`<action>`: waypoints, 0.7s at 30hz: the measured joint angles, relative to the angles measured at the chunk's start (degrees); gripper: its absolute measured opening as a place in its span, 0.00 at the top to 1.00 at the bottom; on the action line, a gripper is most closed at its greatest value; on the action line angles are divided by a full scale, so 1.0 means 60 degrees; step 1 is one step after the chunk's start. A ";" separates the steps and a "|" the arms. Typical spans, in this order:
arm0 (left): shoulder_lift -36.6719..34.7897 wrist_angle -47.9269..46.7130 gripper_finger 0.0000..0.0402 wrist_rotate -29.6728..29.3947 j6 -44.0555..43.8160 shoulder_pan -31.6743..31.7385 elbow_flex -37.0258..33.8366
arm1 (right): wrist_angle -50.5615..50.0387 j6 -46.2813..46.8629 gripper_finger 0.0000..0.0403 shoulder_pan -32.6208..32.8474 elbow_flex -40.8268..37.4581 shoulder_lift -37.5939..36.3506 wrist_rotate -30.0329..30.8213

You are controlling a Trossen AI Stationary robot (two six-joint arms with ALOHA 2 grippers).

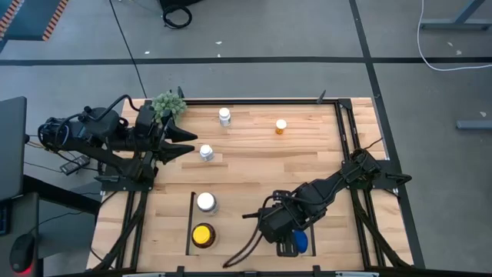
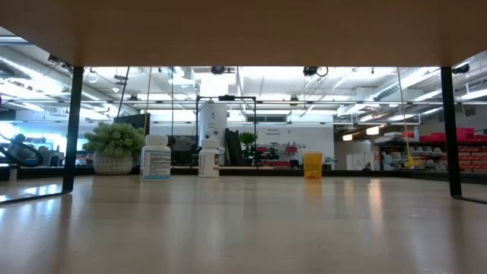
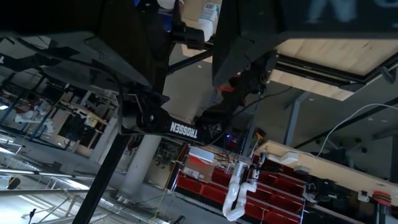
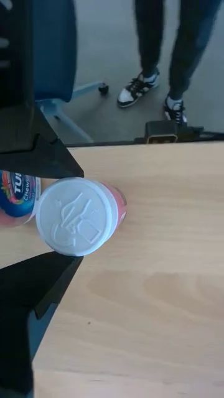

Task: Pick and place medicine bottles onto shelf by color
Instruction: Put the pink pill bottle on the shelf

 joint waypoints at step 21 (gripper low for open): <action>0.0004 -0.0192 0.57 0.0000 -0.0128 0.0000 0.0000 | 0.0295 0.0927 0.50 0.0475 0.0000 0.0000 0.0497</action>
